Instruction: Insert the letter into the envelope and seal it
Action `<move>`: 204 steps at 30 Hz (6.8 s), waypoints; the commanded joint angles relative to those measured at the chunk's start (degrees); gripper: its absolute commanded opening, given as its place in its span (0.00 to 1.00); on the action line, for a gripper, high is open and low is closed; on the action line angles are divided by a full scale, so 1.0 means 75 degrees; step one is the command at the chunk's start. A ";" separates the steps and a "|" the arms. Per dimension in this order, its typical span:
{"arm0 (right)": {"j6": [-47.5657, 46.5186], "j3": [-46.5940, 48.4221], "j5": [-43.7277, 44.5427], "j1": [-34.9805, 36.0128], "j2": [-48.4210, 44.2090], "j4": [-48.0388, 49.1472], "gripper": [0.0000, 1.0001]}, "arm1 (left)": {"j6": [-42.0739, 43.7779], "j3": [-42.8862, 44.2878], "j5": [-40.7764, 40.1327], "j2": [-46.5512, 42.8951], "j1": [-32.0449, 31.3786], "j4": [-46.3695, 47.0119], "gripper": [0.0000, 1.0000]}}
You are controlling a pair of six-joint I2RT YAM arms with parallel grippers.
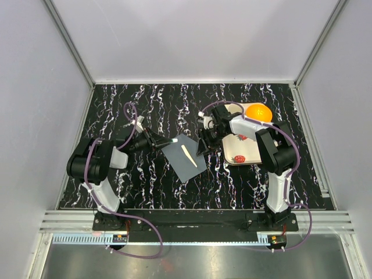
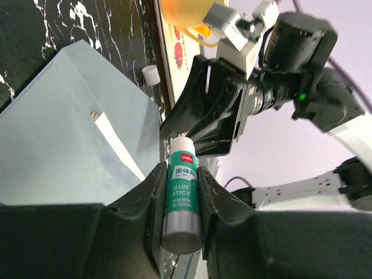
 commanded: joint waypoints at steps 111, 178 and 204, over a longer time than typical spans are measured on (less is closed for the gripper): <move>0.1963 0.0482 -0.0712 0.1511 0.0140 0.1612 0.78 | -0.1201 0.0829 -0.4005 0.3203 -0.0768 0.3071 0.00; 0.2338 0.1690 -0.1202 0.0855 0.2497 0.0815 0.00 | 0.0452 0.0734 -0.2026 -0.0816 0.0697 0.1372 0.00; 0.3041 0.1502 -0.1077 0.0785 0.2543 0.1566 0.05 | 0.4000 0.1040 0.0085 -0.5431 0.0767 -0.5317 0.00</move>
